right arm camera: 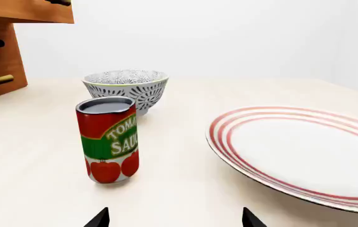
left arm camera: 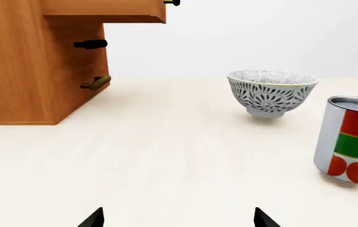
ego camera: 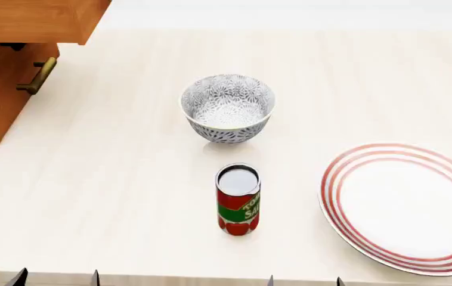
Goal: Put the ketchup in the top drawer of the cabinet.
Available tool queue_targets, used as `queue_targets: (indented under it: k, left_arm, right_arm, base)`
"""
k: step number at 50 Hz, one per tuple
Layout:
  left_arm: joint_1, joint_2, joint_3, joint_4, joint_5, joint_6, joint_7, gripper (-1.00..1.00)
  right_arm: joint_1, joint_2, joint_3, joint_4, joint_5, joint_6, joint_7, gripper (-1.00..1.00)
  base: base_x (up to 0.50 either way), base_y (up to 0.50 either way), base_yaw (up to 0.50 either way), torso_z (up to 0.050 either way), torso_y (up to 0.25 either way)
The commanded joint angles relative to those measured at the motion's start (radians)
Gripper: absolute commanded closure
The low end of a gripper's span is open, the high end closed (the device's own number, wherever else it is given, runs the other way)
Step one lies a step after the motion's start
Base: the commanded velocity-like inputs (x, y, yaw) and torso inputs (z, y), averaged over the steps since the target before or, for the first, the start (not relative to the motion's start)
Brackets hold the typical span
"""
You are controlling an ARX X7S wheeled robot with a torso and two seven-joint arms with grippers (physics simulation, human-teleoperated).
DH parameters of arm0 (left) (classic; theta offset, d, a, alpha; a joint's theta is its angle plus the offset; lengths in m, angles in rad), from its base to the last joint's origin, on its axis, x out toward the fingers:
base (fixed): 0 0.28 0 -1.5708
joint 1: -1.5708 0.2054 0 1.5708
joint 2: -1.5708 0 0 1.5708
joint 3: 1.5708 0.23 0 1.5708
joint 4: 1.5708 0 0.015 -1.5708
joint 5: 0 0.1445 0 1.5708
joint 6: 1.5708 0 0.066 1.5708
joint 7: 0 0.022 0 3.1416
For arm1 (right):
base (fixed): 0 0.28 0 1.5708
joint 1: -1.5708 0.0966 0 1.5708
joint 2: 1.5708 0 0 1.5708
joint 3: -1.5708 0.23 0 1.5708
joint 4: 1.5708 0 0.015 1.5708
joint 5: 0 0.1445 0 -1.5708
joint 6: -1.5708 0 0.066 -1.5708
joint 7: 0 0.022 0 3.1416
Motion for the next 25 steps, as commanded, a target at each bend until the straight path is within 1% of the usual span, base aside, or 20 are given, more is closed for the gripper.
queue_targets:
  k: [1,5,11,12,14,17,19,25]
  left_arm:
    - [0.000,-0.020,0.023,-0.004,-0.020,0.004,-0.023,-1.00]
    - [0.006,-0.036,0.036,0.087,-0.024,-0.043,-0.048,-1.00]
    - [-0.001,-0.061,0.051,0.207,-0.021,-0.114,-0.064,-1.00]
    - [-0.005,-0.064,0.050,0.241,-0.025,-0.136,-0.065,-1.00]
    - [-0.015,-0.069,0.046,0.281,-0.028,-0.169,-0.073,-1.00]
    - [-0.024,-0.075,0.049,0.322,-0.027,-0.199,-0.084,-1.00]
    - [-0.028,-0.080,0.048,0.375,-0.029,-0.230,-0.089,-1.00]
    - [-0.023,-0.095,0.055,0.508,-0.034,-0.315,-0.099,-1.00]
  right_arm:
    - [0.000,0.011,-0.014,0.003,0.011,-0.003,0.014,-1.00]
    - [-0.005,0.035,-0.027,-0.085,0.026,0.039,0.032,-1.00]
    - [0.002,0.064,-0.034,-0.254,0.050,0.155,0.037,-1.00]
    - [0.005,0.067,-0.036,-0.252,0.044,0.144,0.042,-1.00]
    - [0.024,0.076,-0.040,-0.338,0.043,0.222,0.049,-1.00]
    - [0.034,0.083,-0.041,-0.381,0.049,0.256,0.054,-1.00]
    - [0.026,0.088,-0.047,-0.387,0.047,0.229,0.054,-1.00]
    - [0.018,0.101,-0.046,-0.484,0.063,0.273,0.061,-1.00]
  base:
    - [0.00,0.00,0.00,0.000,0.000]
    - [0.00,0.00,0.00,0.000,0.000]
    - [0.00,0.00,0.00,0.000,0.000]
    - [0.00,0.00,0.00,0.000,0.000]
    - [0.00,0.00,0.00,0.000,0.000]
    - [0.00,0.00,0.00,0.000,0.000]
    - [0.00,0.00,0.00,0.000,0.000]
    - [0.00,0.00,0.00,0.000,0.000]
